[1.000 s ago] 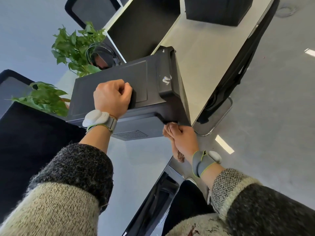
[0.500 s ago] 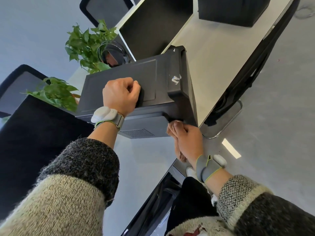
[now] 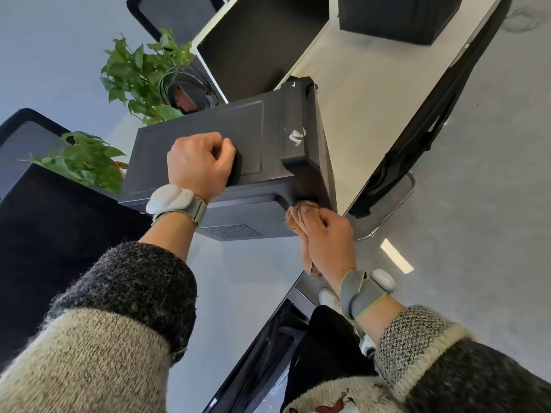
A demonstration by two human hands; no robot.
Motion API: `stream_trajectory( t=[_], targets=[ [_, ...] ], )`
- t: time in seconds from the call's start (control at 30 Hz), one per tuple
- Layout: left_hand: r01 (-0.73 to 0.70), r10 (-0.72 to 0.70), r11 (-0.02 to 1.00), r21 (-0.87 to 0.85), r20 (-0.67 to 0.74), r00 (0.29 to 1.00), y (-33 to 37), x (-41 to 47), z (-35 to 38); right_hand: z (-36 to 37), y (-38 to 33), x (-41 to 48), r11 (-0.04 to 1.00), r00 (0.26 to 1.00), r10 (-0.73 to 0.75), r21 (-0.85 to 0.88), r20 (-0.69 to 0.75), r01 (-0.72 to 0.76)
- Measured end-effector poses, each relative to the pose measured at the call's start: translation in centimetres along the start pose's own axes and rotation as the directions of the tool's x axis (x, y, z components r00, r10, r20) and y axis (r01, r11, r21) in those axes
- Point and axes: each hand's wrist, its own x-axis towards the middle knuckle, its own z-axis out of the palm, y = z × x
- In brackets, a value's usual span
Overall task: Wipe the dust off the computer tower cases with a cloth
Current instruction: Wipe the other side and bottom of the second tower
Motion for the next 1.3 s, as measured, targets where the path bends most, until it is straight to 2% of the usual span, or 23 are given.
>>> stream_trajectory(
  t=[0.07,0.13,0.2,0.27,0.43,0.57,0.67,0.77,0.87,0.97,1.03,1.1,1.2,1.27,1.3],
  targets=[
    [-0.002,0.002,1.000,0.019,0.003,1.000,0.2,0.0,0.1,-0.3,2.0,0.6,0.998,0.998,0.058,-0.019,-0.012,-0.059],
    [0.007,-0.007,1.000,0.030,0.014,1.000,0.5,-0.1,0.2,-1.0,4.3,1.2,0.981,0.982,0.190,-0.038,-0.024,-0.190],
    [0.008,-0.009,0.999,0.031,0.012,1.000,0.4,-0.2,0.1,-1.5,6.2,1.8,0.963,0.969,0.245,-0.112,-0.026,-0.246],
    [0.005,-0.006,1.000,0.023,0.011,1.000,0.3,-0.2,0.2,-1.3,5.4,1.8,0.957,0.977,0.208,-0.196,-0.039,-0.212],
    [0.006,-0.006,1.000,0.020,0.005,1.000,0.3,-0.1,0.4,-0.9,3.8,1.1,0.973,0.997,0.075,-0.216,-0.032,-0.080],
    [0.005,-0.005,1.000,0.019,0.003,1.000,0.1,0.0,0.3,-2.3,7.4,2.2,0.933,0.965,0.258,-0.248,-0.046,-0.261],
    [-0.001,0.001,1.000,0.006,-0.003,1.000,0.3,-0.1,0.4,-2.0,8.4,2.9,0.944,0.959,0.279,-0.171,-0.038,-0.282],
    [0.000,0.000,1.000,0.001,-0.007,1.000,0.3,-0.1,0.3,-1.3,6.2,2.2,0.964,0.977,0.213,-0.154,-0.026,-0.215],
    [0.000,0.000,1.000,0.000,-0.009,1.000,0.3,-0.1,0.2,-1.3,7.1,2.3,0.969,0.968,0.249,-0.012,0.031,-0.249],
    [-0.003,0.003,1.000,0.002,-0.008,1.000,0.2,-0.2,0.1,-1.9,13.0,4.9,0.931,0.935,0.354,-0.089,-0.004,-0.353],
    [-0.006,0.006,1.000,-0.001,-0.007,1.000,0.2,-0.2,0.2,-2.1,16.1,6.1,0.917,0.928,0.371,-0.150,-0.027,-0.371],
    [0.001,-0.001,1.000,-0.009,-0.009,1.000,0.1,-0.1,0.3,-1.0,13.3,4.7,0.934,0.939,0.342,-0.103,-0.019,-0.342],
    [0.004,-0.004,0.999,-0.032,-0.007,1.000,0.0,-0.1,0.4,0.9,8.9,2.6,0.959,0.966,0.258,0.114,0.029,-0.259],
    [0.004,-0.005,0.999,-0.038,-0.015,1.000,-0.1,-0.1,0.4,0.7,9.5,2.6,0.957,0.968,0.249,0.144,0.025,-0.250],
    [0.008,-0.008,0.999,-0.042,-0.014,1.000,-0.2,-0.1,0.4,0.3,9.8,2.7,0.956,0.961,0.275,0.107,0.011,-0.275]
  ],
)
